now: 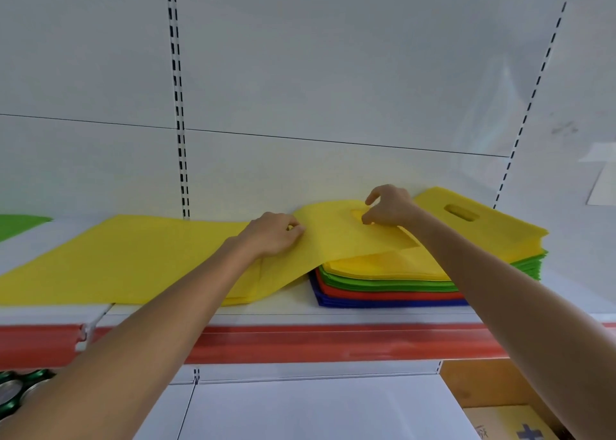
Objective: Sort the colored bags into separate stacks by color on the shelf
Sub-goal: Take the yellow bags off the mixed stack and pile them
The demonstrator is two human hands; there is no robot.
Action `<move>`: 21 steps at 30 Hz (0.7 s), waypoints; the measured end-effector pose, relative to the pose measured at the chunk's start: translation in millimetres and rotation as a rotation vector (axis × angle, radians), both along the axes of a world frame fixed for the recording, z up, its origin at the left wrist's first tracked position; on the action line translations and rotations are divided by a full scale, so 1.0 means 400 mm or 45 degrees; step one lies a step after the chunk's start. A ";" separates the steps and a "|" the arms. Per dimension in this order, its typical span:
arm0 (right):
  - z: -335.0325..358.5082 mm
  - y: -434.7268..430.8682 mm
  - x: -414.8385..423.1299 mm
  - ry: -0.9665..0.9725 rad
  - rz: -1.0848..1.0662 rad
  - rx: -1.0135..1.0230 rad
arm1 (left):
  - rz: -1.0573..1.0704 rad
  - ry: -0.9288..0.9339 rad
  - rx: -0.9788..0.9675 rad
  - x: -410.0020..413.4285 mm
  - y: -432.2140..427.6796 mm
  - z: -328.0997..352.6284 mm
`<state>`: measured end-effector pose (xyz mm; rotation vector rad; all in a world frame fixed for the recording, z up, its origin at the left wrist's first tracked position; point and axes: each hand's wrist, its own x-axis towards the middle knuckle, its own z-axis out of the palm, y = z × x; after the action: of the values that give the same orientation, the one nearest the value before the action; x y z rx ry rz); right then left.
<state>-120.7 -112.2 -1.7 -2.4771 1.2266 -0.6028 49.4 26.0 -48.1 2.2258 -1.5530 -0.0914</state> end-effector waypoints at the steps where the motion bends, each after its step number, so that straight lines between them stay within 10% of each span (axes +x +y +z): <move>1: 0.005 -0.007 -0.008 -0.015 -0.004 -0.036 | 0.008 -0.004 0.006 0.003 0.001 0.000; 21: 0.045 -0.076 -0.270 -0.227 -0.227 -0.422 | 0.134 0.146 -0.057 -0.038 -0.017 -0.002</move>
<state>-228.8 -142.5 16.2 -2.5146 1.3796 -1.1310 34.2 19.2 -48.8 2.2220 -1.3628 -0.1486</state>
